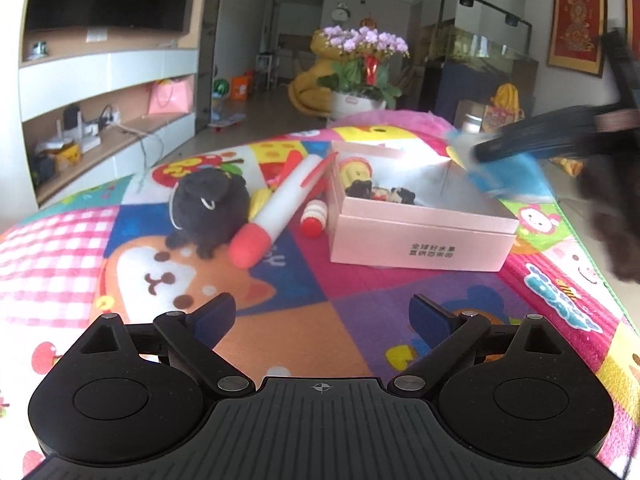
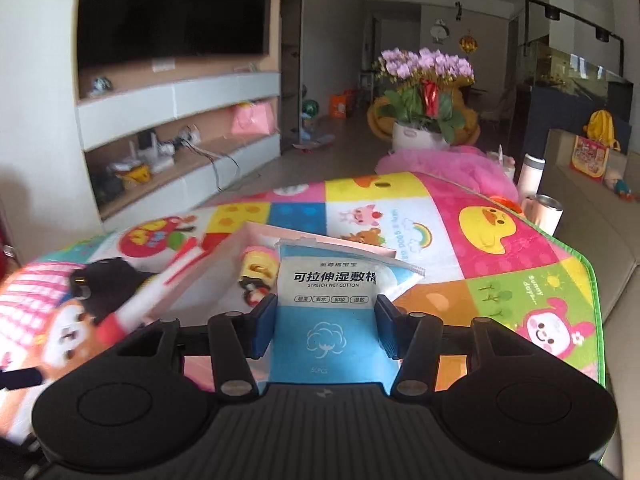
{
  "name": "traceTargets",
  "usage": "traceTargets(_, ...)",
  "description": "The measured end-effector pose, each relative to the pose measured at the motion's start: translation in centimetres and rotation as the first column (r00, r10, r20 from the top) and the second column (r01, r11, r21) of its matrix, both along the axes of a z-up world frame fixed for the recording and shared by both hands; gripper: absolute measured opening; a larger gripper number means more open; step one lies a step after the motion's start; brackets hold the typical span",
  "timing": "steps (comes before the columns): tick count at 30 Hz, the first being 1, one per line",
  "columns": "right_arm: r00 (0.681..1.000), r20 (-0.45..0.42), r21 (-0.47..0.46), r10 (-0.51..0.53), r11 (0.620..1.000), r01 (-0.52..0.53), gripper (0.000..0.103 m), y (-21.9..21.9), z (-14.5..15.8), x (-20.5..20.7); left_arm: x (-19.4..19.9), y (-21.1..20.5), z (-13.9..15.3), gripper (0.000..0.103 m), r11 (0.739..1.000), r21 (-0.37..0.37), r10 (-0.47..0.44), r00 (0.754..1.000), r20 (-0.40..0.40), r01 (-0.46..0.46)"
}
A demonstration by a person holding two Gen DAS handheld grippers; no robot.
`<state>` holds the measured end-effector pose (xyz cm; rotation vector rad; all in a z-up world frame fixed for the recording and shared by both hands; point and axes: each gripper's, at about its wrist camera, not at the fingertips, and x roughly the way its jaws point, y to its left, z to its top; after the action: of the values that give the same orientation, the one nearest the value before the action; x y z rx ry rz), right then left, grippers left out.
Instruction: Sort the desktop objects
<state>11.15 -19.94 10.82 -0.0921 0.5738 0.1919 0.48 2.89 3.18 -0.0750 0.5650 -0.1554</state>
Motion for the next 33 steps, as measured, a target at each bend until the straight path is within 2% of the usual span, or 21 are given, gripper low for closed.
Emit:
traceTargets(3,0.999,-0.038,-0.066,-0.027,0.997,0.025,0.051,1.9,-1.9,3.5,-0.6,0.4,-0.1,0.098,1.0,0.004,0.015,1.0,0.011,-0.015)
traceTargets(7,0.996,-0.073,-0.169,-0.06,0.984,0.047,0.052,3.8,-4.4,6.1,-1.0,1.6,-0.4,0.1,0.999,-0.007,0.036,0.999,0.004,-0.036)
traceTargets(9,0.994,-0.098,-0.205,-0.049,0.978,0.028,0.057,4.4,-4.9,6.3,-1.1,2.2,-0.7,0.1,0.999,-0.011,0.053,0.999,-0.001,-0.053)
traceTargets(10,0.994,-0.098,-0.21,-0.043,0.977,0.022,0.061,4.5,-4.8,6.0,-1.1,2.5,-0.8,0.1,0.998,-0.01,0.064,0.998,-0.002,-0.064)
traceTargets(14,0.999,-0.035,-0.181,0.002,0.983,-0.009,0.065,5.2,-2.2,4.3,-0.7,3.3,-1.6,0.1,0.995,-0.018,0.097,0.995,-0.007,-0.097)
traceTargets(17,0.996,-0.015,-0.142,0.089,0.986,-0.09,0.065,7.2,0.1,3.7,-0.6,3.5,-2.2,0.1,0.995,-0.02,0.095,0.995,-0.013,-0.095)
traceTargets(18,0.992,-0.024,-0.126,0.123,0.984,-0.125,0.065,8.1,0.7,3.8,-0.7,3.5,-2.3,0.1,0.995,-0.026,0.092,0.996,-0.014,-0.093)
traceTargets(21,0.976,-0.083,-0.078,0.201,0.975,-0.207,0.043,11.4,1.3,5.5,-0.8,3.8,-2.4,0.1,0.995,-0.047,0.087,0.996,-0.003,-0.087)
traceTargets(24,0.971,-0.105,-0.106,0.215,0.968,-0.226,0.042,15.0,0.2,8.0,-0.8,3.9,-2.5,0.1,0.994,-0.066,0.082,0.997,-0.009,-0.083)
traceTargets(28,0.976,-0.066,-0.23,0.205,0.949,-0.215,0.042,19.7,-2.8,10.6,-0.8,4.6,-2.6,0.1,0.989,-0.104,0.103,0.995,-0.019,-0.104)
traceTargets(33,0.98,-0.044,-0.339,0.194,0.92,-0.197,0.042,22.2,-5.4,12.7,-0.7,5.3,-2.8,0.1,0.981,-0.14,0.128,0.991,-0.039,-0.133)
